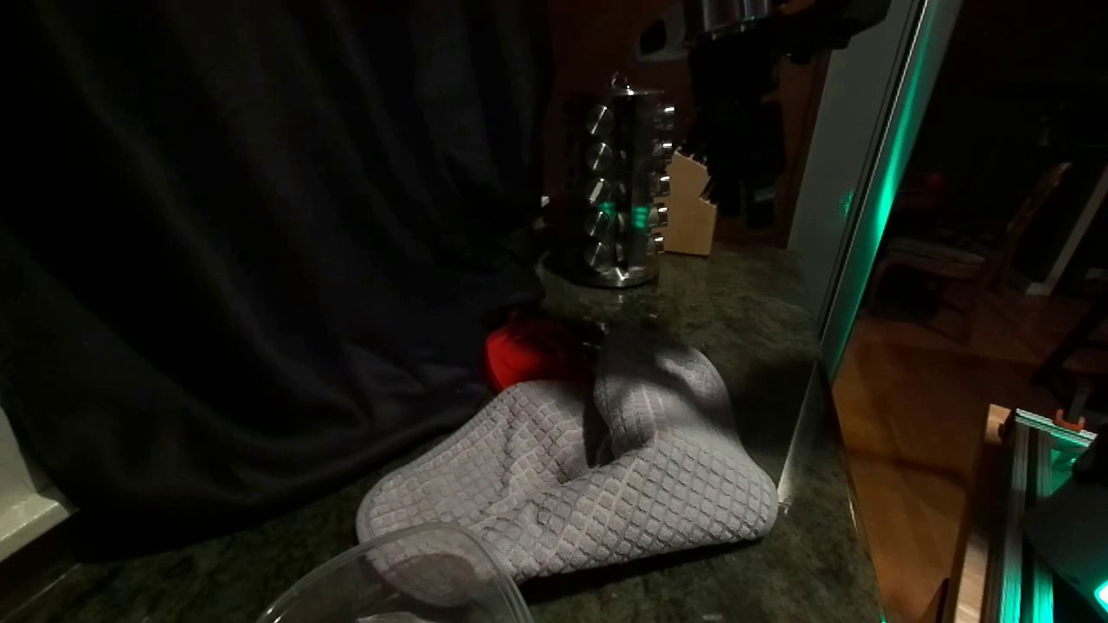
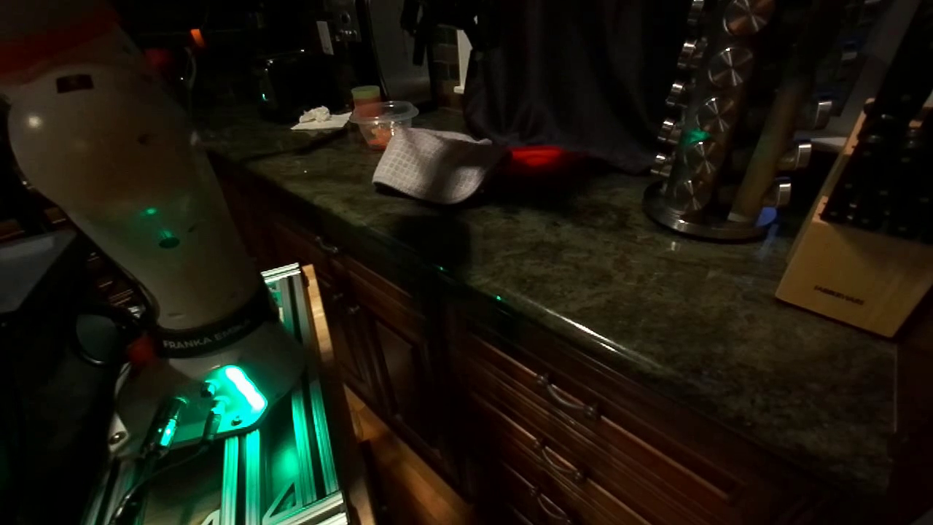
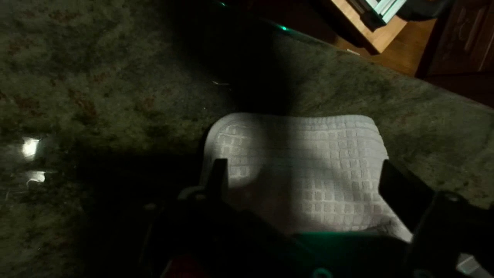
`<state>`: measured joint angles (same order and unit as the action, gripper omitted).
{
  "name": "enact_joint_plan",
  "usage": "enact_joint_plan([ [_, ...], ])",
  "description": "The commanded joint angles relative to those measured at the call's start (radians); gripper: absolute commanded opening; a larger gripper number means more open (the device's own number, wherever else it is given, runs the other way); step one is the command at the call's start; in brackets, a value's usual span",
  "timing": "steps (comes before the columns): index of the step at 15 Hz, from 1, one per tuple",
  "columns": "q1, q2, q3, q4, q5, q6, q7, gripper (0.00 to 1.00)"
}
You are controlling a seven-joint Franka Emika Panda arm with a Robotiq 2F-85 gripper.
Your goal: Turn over the towel on the table
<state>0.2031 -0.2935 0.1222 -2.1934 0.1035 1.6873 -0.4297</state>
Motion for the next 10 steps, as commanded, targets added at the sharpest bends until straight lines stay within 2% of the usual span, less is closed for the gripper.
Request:
enact_joint_plan([
  [1,-0.003,0.024,0.007,0.086,0.031,-0.027,0.112,1.0],
  [3,-0.002,0.039,0.002,0.114,0.043,-0.009,0.114,1.0],
  [4,-0.001,0.012,0.004,0.081,0.023,-0.005,0.095,1.0],
  [10,-0.003,0.033,0.004,0.106,0.03,-0.005,0.098,1.0],
])
